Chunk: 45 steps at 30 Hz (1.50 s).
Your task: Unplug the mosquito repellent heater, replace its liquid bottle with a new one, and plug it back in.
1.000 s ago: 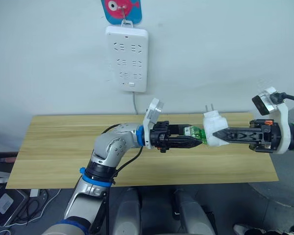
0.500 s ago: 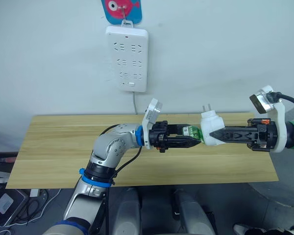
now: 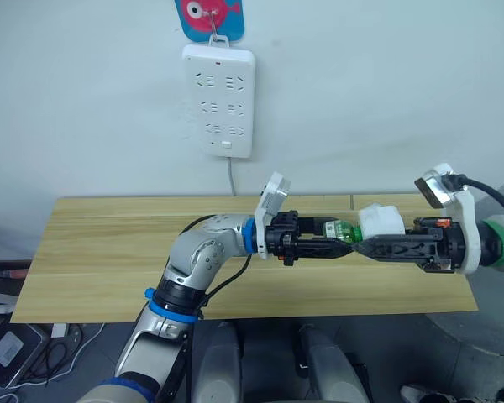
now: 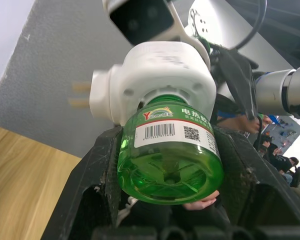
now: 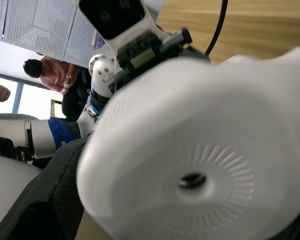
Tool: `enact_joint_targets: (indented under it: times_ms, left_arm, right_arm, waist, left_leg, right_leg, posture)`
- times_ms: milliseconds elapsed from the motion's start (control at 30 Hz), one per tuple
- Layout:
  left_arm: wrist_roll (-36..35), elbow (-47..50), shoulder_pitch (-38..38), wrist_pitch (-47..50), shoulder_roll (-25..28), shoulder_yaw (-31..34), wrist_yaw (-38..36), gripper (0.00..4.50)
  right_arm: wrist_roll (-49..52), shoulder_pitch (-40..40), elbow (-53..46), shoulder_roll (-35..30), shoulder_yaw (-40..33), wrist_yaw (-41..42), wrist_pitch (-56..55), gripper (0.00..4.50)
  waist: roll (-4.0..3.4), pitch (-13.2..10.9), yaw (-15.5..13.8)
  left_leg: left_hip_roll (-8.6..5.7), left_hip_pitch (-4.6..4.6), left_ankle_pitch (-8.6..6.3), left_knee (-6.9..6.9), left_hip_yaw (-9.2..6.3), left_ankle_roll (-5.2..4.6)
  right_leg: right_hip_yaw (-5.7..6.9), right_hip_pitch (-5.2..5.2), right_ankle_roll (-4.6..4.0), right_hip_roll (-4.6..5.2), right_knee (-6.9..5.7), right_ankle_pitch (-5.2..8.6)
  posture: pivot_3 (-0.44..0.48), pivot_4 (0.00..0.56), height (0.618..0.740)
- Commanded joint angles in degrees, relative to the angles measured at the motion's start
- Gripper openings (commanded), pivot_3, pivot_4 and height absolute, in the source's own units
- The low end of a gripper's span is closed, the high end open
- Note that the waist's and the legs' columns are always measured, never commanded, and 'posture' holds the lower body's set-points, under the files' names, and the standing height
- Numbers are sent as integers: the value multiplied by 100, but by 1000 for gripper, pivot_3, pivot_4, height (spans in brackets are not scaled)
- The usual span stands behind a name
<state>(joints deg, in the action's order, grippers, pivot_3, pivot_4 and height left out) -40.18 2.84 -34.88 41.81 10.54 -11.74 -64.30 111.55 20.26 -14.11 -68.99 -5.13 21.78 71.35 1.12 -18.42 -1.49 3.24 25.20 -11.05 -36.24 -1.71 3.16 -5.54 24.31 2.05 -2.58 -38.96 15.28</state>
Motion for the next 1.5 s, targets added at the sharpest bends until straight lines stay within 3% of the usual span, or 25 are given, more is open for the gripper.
enact_joint_targets:
  times_ms: [33,633,833,867,967,1067,1200,1300,1500]
  left_arm:
    - [-102,67,-144,-101,-76,110,-1,2284]
    - [14,-250,-215,-296,-103,188,-13,2284]
    - [14,-335,-312,-300,-28,219,-101,2284]
    - [-4,-313,-312,-263,31,219,-153,2284]
    - [-75,-192,-278,-151,223,201,-313,2284]
    - [-278,42,-232,128,408,217,-421,2284]
    - [-435,196,-231,358,498,257,-412,2284]
    - [-457,242,-237,416,523,267,-386,2284]
    - [-460,293,-206,494,550,308,-297,2284]
  right_arm:
    - [145,-363,-440,-145,-266,329,-134,4480]
    - [145,-2370,-1382,-910,-1408,1495,-696,4480]
    - [145,-3108,-1104,-1019,-2202,1032,-392,4480]
    - [-262,-3171,-769,-970,-2308,1028,-310,4480]
    - [-1788,-3054,140,-904,-2276,1398,-450,3602]
    - [-3056,-2039,960,-577,-1423,1548,-1035,2498]
    - [-3797,-702,1517,149,-709,1751,-1028,1002]
    - [-3903,-157,1607,784,-518,1716,-817,45]
    - [-3163,-107,1026,1351,-823,1481,-4,45]
  waist:
    - [0,0,-1]
    - [-1,2,3]
    - [1,3,6]
    - [1,3,6]
    - [1,4,8]
    - [4,6,46]
    - [-5,12,95]
    - [-6,13,119]
    - [-9,14,20]
  left_leg:
    - [0,0,0,0,0,0]
    - [-2,-1,0,-20,-5,0]
    - [-2,0,0,-34,-7,0]
    - [-2,0,0,-38,-8,0]
    - [-2,3,0,-54,-7,0]
    - [-4,3,0,-67,5,0]
    - [-6,0,0,-65,9,0]
    - [-5,1,-1,-62,6,-1]
    - [-4,14,-1,-55,-6,-1]
  right_leg:
    - [0,0,0,0,0,0]
    - [2,-11,4,0,-2,-2]
    - [2,-16,8,0,-3,-4]
    - [2,-17,9,0,-4,-5]
    - [0,-19,17,0,-5,-10]
    - [-12,-19,30,2,-5,-20]
    - [-17,-16,32,2,-6,-27]
    - [-14,-16,32,1,-6,-27]
    - [-3,-11,32,1,-3,-27]
  posture:
    - [175,290,740]
    - [132,282,740]
    - [132,281,740]
    - [135,281,740]
    - [135,281,740]
    - [133,279,740]
    - [143,276,740]
    - [155,275,740]
    - [172,276,740]
